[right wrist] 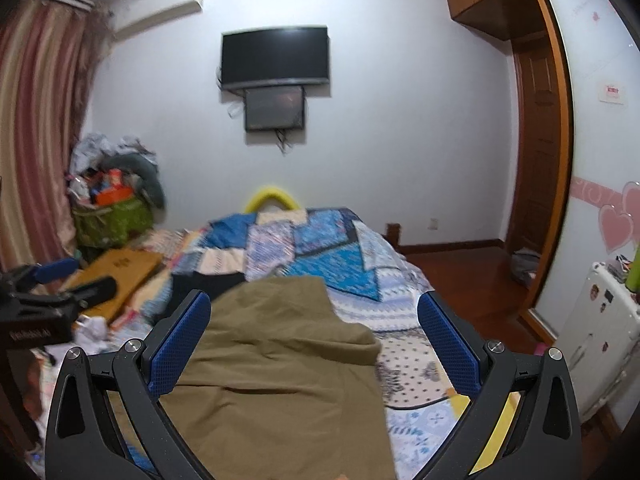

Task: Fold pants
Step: 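Lower the left tool to the waistband while the right tool reaches the pant leg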

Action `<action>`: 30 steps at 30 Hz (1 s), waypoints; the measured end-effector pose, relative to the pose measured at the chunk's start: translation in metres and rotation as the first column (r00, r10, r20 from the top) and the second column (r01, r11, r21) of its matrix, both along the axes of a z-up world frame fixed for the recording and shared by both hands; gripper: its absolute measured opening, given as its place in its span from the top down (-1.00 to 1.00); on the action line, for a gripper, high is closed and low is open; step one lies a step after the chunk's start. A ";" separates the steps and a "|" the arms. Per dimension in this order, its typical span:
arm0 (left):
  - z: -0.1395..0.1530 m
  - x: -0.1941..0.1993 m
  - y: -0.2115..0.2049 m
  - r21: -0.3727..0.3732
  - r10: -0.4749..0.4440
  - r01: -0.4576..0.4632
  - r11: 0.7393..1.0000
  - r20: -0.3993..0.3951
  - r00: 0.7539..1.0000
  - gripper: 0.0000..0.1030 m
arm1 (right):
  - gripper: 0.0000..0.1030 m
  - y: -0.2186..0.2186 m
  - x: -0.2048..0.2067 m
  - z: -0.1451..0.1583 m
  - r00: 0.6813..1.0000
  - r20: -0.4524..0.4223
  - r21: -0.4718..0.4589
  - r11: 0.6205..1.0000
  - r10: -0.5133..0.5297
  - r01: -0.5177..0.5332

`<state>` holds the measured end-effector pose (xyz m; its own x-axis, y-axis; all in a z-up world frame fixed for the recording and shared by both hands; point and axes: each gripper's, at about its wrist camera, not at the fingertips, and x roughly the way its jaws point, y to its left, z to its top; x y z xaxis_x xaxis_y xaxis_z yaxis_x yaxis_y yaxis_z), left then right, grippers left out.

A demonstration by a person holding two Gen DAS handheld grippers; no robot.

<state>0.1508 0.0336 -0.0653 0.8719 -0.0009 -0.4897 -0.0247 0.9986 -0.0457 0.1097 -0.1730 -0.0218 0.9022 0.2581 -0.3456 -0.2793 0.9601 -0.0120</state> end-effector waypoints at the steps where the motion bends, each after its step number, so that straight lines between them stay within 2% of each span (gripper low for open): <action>1: -0.007 0.012 0.005 0.000 0.003 -0.003 1.000 -0.028 1.000 -1.00 | -1.00 -0.003 0.010 -0.006 1.000 -0.019 -0.012 1.000 -0.009 0.009; 8: -0.058 0.086 0.039 0.010 0.039 -0.038 0.999 -0.231 0.972 -1.00 | -0.99 -0.023 0.071 -0.051 0.987 -0.158 -0.038 0.999 -0.017 0.011; 12: -0.095 0.121 0.060 -0.026 0.047 -0.060 0.998 -0.358 0.933 -1.00 | -0.99 -0.032 0.097 -0.071 0.973 -0.231 -0.062 0.998 -0.003 -0.012; 15: -0.119 0.138 0.073 0.004 0.068 -0.073 0.997 -0.426 0.902 -1.00 | -0.99 -0.040 0.121 -0.090 0.946 -0.324 -0.033 0.999 0.030 -0.042; 18: -0.136 0.147 0.082 0.027 0.077 -0.073 0.997 -0.470 0.879 -1.00 | -0.98 -0.046 0.144 -0.112 0.896 -0.442 0.002 0.999 0.049 -0.054; 21: -0.154 0.156 0.091 0.016 0.067 -0.069 0.998 -0.529 0.846 -1.00 | -0.95 -0.050 0.161 -0.129 0.863 -0.499 0.035 0.997 0.079 -0.071; 24: -0.169 0.160 0.099 -0.021 0.044 -0.068 0.997 -0.566 0.823 -1.00 | -0.76 -0.047 0.173 -0.140 0.834 -0.544 0.029 0.995 0.096 -0.096; 30: -0.179 0.163 0.105 -0.093 -0.014 -0.048 0.994 -0.575 0.818 -0.97 | -0.37 -0.041 0.197 -0.161 0.787 -0.606 -0.007 0.988 0.118 -0.154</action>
